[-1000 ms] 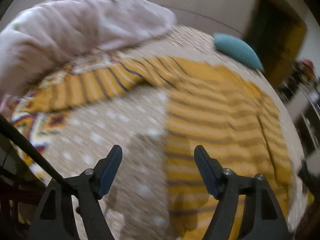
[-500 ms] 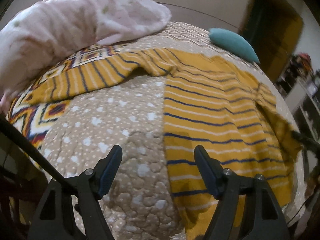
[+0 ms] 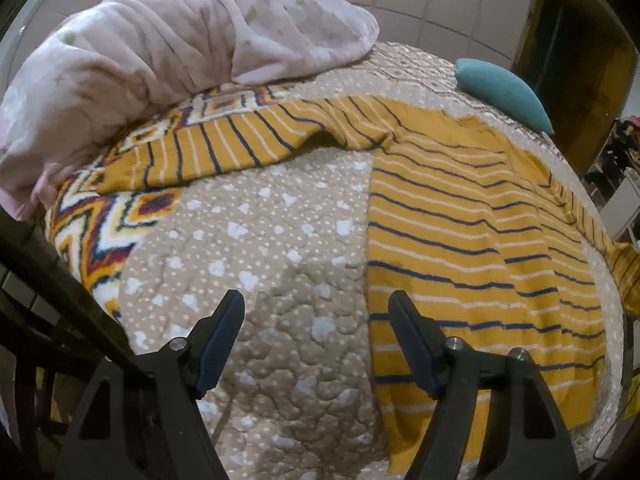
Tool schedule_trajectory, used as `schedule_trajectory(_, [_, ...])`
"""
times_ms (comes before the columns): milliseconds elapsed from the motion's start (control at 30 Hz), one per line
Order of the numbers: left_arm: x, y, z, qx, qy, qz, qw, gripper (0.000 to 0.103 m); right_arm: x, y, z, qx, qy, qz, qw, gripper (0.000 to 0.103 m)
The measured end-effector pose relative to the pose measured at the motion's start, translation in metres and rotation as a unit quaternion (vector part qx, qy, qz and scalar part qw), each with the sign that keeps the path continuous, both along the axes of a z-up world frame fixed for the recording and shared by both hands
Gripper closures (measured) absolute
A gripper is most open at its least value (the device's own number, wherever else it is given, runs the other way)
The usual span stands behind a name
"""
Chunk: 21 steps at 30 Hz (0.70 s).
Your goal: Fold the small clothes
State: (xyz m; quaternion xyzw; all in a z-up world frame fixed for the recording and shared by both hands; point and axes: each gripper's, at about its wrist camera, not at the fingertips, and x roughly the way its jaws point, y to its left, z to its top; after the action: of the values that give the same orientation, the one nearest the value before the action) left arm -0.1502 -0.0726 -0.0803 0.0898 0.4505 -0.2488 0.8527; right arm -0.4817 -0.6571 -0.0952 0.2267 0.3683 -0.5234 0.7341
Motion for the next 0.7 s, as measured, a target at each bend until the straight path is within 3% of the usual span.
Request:
schedule_trajectory(67, [0.002, -0.002, -0.006, -0.001, 0.014, -0.004, 0.9999, 0.03, 0.002, 0.018, -0.002, 0.0, -0.006, 0.008, 1.0, 0.077])
schedule_trajectory(200, [0.003, -0.003, -0.025, 0.001, 0.044, -0.018, 0.9989, 0.029, 0.021, 0.065, -0.003, 0.022, -0.073, 0.081, 0.994, 0.064])
schedule_trajectory(267, [0.003, -0.003, -0.033, 0.002, 0.046, -0.025, 0.9986, 0.027, 0.037, 0.1, -0.011, 0.054, -0.111, 0.139, 0.983, 0.05])
schedule_trajectory(333, [-0.001, -0.007, -0.035, 0.004, 0.032, -0.036, 0.9988, 0.024, 0.06, 0.141, -0.031, 0.103, -0.147, 0.2, 0.963, 0.046])
schedule_trajectory(433, [-0.007, -0.016, -0.034, 0.006, 0.021, -0.06, 0.998, 0.026, 0.095, 0.186, -0.062, 0.138, -0.136, 0.249, 0.949, 0.046])
schedule_trajectory(467, [-0.009, -0.019, -0.033, 0.007, 0.02, -0.067, 0.9975, 0.04, 0.106, 0.196, -0.072, 0.141, -0.125, 0.254, 0.949, 0.046])
schedule_trajectory(500, [-0.012, -0.022, -0.034, 0.015, 0.019, -0.079, 0.9966, 0.064, 0.116, 0.202, -0.079, 0.143, -0.116, 0.258, 0.948, 0.046])
schedule_trajectory(533, [-0.016, -0.027, -0.033, 0.032, 0.011, -0.093, 0.9951, 0.07, 0.125, 0.211, -0.085, 0.137, -0.105, 0.26, 0.95, 0.054])
schedule_trajectory(567, [-0.018, -0.029, -0.03, 0.033, 0.008, -0.11, 0.9934, 0.09, 0.132, 0.213, -0.088, 0.131, -0.097, 0.258, 0.952, 0.069])
schedule_trajectory(600, [-0.019, -0.028, -0.029, 0.029, 0.016, -0.118, 0.9925, 0.101, 0.135, 0.217, -0.089, 0.134, -0.093, 0.257, 0.952, 0.074])
schedule_trajectory(667, [-0.018, -0.016, -0.019, 0.032, 0.011, -0.111, 0.9932, 0.103, 0.129, 0.224, -0.084, 0.166, -0.125, 0.261, 0.943, 0.091])
schedule_trajectory(700, [-0.015, -0.004, -0.013, 0.041, -0.005, -0.096, 0.9945, 0.103, 0.125, 0.223, -0.082, 0.171, -0.129, 0.278, 0.936, 0.091])
